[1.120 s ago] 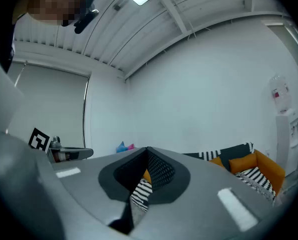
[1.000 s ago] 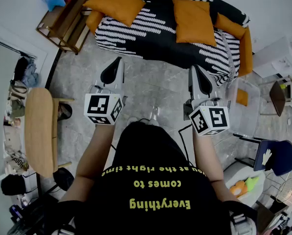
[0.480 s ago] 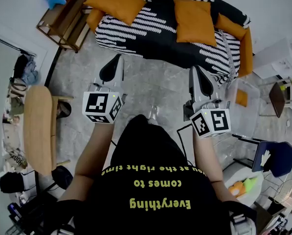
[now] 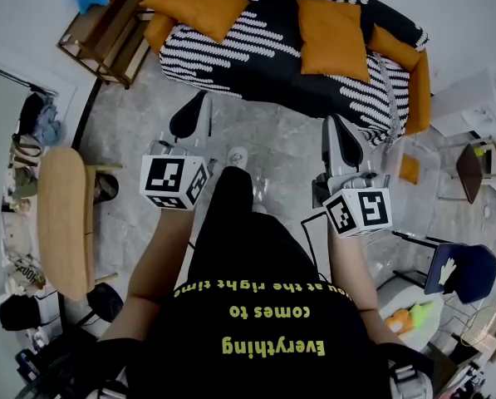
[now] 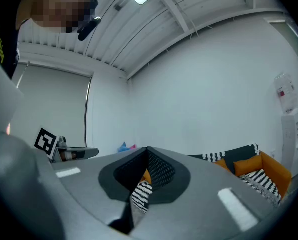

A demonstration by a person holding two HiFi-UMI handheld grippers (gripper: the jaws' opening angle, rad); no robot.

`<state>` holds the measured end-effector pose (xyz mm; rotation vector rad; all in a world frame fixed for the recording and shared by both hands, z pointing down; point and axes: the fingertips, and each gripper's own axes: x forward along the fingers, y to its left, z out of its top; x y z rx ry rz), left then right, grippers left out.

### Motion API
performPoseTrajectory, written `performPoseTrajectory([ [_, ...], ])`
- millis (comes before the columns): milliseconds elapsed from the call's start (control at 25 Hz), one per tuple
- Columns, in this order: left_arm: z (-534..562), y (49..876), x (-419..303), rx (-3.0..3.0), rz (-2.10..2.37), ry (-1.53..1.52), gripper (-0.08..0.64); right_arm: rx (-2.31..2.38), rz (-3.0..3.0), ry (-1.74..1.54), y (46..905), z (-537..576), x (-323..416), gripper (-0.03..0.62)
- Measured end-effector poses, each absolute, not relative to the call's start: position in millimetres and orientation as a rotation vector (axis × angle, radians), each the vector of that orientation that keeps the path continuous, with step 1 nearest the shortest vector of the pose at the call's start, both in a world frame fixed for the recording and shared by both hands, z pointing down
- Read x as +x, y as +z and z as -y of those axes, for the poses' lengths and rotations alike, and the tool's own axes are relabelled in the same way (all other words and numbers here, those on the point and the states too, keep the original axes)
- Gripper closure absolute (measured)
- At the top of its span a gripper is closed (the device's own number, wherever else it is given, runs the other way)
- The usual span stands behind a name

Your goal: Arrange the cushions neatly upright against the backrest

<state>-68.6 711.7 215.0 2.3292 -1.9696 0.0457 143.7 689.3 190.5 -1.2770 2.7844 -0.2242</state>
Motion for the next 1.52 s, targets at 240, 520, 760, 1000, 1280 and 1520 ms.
performPoseTrajectory([
  [240, -656.6, 219.1, -98.8, 2.326, 1.958, 0.025, 0.561, -1.310, -2.793, -0.238, 199.8, -638.9, 117.1, 0.581],
  [520, -576.7, 216.8, -158.0, 2.327, 1.950, -0.012, 0.561, -1.278, -2.815, -0.186, 190.7, -558.4, 48.4, 0.581],
  [760, -514.0, 209.5, -200.7, 2.364, 1.912, -0.013, 0.561, -1.314, -2.780, -0.174, 176.9, -501.0, 3.9, 0.581],
  [1000, -479.3, 218.3, -215.2, 2.370, 1.874, 0.003, 0.561, -1.341, -2.818, -0.160, 186.8, -472.4, -18.7, 0.581],
  [1280, -446.9, 229.8, -229.8, 2.322, 1.904, 0.009, 0.561, -1.311, -2.831, -0.205, 199.0, -428.6, -30.0, 0.581],
  [1520, -396.7, 228.1, -232.9, 2.283, 1.958, 0.022, 0.561, -1.215, -2.874, -0.230, 202.7, -367.6, -41.9, 0.581],
])
